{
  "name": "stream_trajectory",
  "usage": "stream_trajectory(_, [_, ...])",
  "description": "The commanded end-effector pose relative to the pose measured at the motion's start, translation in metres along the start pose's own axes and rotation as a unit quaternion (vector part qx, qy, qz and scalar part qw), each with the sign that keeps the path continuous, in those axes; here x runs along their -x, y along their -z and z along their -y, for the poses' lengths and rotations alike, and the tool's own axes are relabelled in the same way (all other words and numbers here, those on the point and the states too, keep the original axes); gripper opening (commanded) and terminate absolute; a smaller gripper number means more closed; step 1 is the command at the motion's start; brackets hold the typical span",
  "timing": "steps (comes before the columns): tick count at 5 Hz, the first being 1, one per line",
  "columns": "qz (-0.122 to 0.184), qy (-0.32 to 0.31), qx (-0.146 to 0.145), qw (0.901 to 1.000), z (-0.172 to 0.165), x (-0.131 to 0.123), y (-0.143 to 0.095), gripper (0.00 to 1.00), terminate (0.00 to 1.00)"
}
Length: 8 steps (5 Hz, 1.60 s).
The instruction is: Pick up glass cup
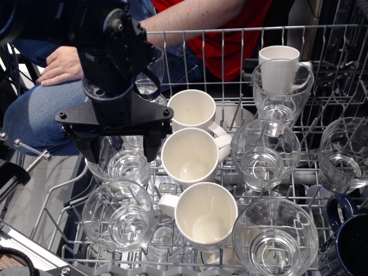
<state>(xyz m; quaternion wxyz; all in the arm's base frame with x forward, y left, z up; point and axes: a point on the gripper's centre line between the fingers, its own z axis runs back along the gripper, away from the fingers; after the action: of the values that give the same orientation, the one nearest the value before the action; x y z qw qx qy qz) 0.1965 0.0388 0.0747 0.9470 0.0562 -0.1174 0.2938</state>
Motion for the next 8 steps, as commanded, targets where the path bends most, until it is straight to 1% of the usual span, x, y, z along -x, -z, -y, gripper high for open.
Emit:
stream_trajectory(1, [0.0,0.0,0.0,1.0,0.0,0.0,0.0,1.0,0.0])
stream_trajectory(2, [0.006,-0.066,-0.014,0.9977,0.01,-0.009,0.012,1.0,0.0])
stream_trajectory(3, [0.017,-0.123,0.008,0.9922,0.015,-0.018,0.027,1.0,0.0])
stream_trajectory(4, [0.024,-0.162,0.036,0.9859,0.012,-0.024,0.045,1.0,0.0])
stream_trajectory(5, [0.017,-0.219,0.067,0.9732,0.005,-0.024,0.061,1.0,0.0])
stream_trajectory(6, [0.013,-0.24,0.055,0.969,0.004,-0.021,0.077,1.0,0.0])
stream_trajectory(7, [0.009,-0.246,0.034,0.9687,0.005,-0.017,0.082,1.0,0.0])
stream_trajectory(8, [0.003,-0.27,0.007,0.9628,0.011,-0.015,0.093,1.0,0.0])
